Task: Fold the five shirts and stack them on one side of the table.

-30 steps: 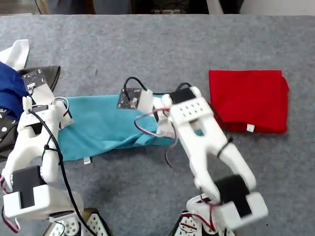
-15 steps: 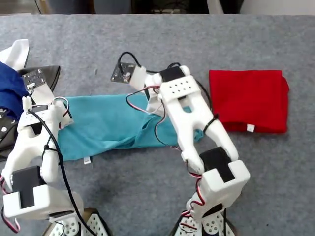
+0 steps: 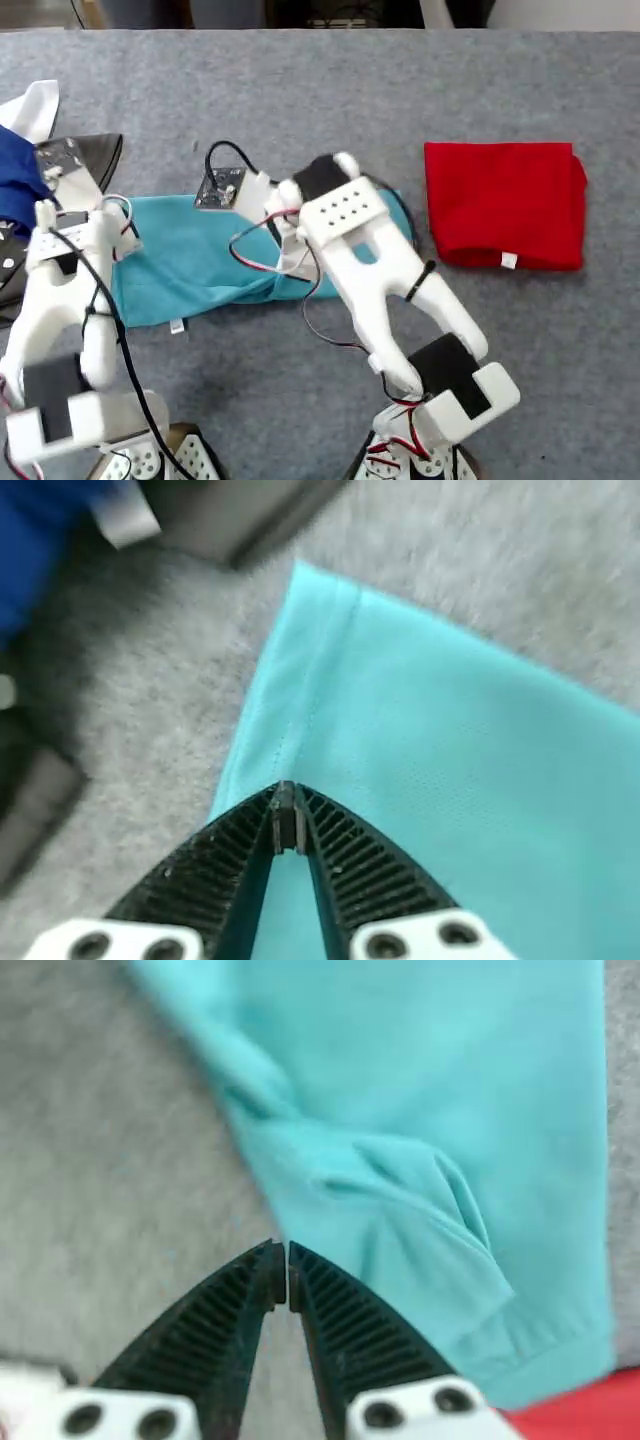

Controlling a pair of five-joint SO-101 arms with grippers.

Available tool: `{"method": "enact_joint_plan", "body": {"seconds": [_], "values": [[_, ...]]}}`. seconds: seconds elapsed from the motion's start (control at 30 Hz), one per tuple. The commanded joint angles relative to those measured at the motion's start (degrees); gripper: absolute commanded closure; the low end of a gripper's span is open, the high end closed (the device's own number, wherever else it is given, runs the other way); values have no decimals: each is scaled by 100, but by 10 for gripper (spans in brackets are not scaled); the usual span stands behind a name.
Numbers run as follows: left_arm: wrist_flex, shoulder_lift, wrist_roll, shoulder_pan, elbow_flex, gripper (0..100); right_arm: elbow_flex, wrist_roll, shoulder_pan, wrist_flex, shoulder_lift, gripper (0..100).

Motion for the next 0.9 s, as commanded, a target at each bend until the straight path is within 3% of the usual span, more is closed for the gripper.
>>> {"method": "enact_joint_plan", "body": {"seconds": [0.0, 0.1, 0.23, 0.43, 0.63, 0.87], "values": [[466, -1169, -44, -75, -127, 971, 488, -404, -79, -1451, 163, 985], [501, -1987, -492, -66, 523, 971, 532, -519, -105, -2110, 866, 985], [501, -2936, -624, -66, 1455, 971, 22, -519, -105, -2198, 1640, 985], [1002, -3701, -677, -180, 1807, 966, -708, -475, -97, -1029, 1780, 985], [1134, -3341, -1327, -224, 1314, 956, -1156, -519, -35, -448, 1191, 985], [2171, -1653, -1477, -673, -444, 832, -1613, -923, -26, -571, 435, 985]]}}
